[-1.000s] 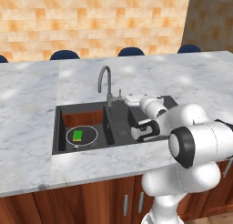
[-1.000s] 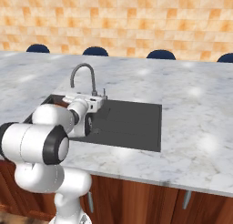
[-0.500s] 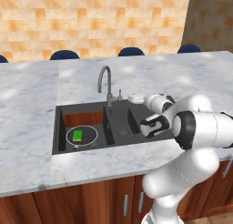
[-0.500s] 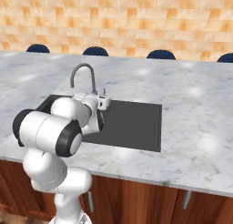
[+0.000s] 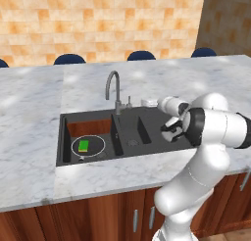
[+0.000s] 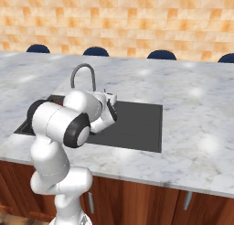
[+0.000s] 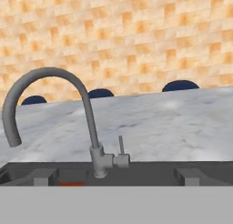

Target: Pick the pan and sponge and place them into the sink. Then turn on the water.

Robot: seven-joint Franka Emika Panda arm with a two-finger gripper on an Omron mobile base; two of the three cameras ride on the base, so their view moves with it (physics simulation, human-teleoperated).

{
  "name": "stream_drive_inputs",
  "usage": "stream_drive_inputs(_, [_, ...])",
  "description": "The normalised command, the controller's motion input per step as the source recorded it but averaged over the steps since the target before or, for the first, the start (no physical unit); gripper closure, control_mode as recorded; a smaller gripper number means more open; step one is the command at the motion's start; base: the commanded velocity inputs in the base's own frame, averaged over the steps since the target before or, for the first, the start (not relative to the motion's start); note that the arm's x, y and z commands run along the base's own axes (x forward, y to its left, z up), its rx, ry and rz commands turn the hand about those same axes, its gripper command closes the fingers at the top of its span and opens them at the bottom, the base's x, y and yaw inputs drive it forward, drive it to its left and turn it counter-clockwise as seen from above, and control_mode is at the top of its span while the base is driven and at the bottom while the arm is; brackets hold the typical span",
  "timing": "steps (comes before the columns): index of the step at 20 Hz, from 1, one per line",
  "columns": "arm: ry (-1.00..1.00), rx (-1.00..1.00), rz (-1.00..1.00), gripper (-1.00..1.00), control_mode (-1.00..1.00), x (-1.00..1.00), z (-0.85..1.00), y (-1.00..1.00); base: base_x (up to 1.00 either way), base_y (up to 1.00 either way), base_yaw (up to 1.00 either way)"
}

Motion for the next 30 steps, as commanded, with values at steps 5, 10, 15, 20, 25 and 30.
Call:
stream_drive_inputs(5, [-0.03,-0.01,0.03,-1.0,-1.0,0.28,-0.16,0.04,0.0,0.0,0.0])
stream_drive_inputs(10, [-0.01,-0.02,0.03,-1.0,-1.0,0.22,-0.2,0.06,0.0,0.0,0.0])
stream_drive_inputs(15, [-0.02,-0.01,0.04,-1.0,-1.0,0.16,-0.14,0.11,0.0,0.0,0.0])
stream_drive_inputs(20, [0.0,0.0,0.05,-1.0,-1.0,0.2,-0.14,0.1,0.0,0.0,0.0])
stream_drive_inputs(25, [-0.02,0.0,0.05,-1.0,-1.0,0.19,-0.18,0.02,0.0,0.0,0.0])
stream_drive_inputs(30, [0.0,0.0,0.05,-1.0,-1.0,0.22,-0.26,0.02,0.0,0.0,0.0])
